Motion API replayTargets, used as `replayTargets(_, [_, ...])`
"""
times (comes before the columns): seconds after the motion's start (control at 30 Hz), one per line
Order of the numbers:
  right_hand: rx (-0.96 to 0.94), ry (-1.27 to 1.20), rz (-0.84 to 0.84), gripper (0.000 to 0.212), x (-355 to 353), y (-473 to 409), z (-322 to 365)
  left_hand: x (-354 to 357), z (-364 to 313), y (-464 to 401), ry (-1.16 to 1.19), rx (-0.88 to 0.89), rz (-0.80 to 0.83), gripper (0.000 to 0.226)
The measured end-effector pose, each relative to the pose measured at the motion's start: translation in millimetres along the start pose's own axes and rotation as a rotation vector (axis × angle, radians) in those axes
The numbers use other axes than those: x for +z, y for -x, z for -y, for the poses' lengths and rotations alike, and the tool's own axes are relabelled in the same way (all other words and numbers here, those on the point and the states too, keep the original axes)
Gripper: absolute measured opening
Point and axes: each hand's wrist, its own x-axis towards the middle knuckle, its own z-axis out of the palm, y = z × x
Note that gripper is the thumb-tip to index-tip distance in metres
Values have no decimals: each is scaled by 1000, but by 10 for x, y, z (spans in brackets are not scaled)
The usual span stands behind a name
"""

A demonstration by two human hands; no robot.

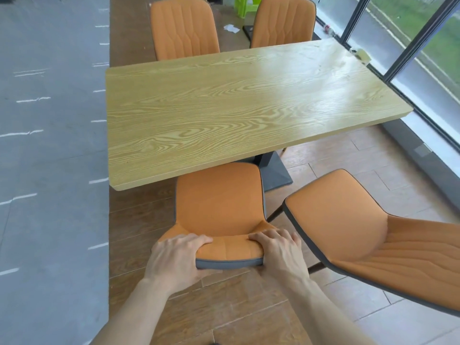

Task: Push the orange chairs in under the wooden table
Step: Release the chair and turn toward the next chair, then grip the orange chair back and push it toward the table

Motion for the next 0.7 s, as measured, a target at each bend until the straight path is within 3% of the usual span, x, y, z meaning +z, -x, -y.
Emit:
replayTargets(0.1, [-8, -16, -1, 94, -52, 77, 33, -39, -33, 31, 10, -27, 44, 96])
replayTargets(0.23, [-5, -5, -9, 124, -165, 288, -73, -138, -191, 102, 61, -56, 60, 118])
replayTargets(0.47, [111, 0, -43, 120, -410, 840, -1041, -241, -1250, -44, 132, 15, -80, 109])
replayTargets(0.7, [100, -13, -103, 115, -756, 1233, -2758, 37, -2837, -253, 108, -21, -113, 102])
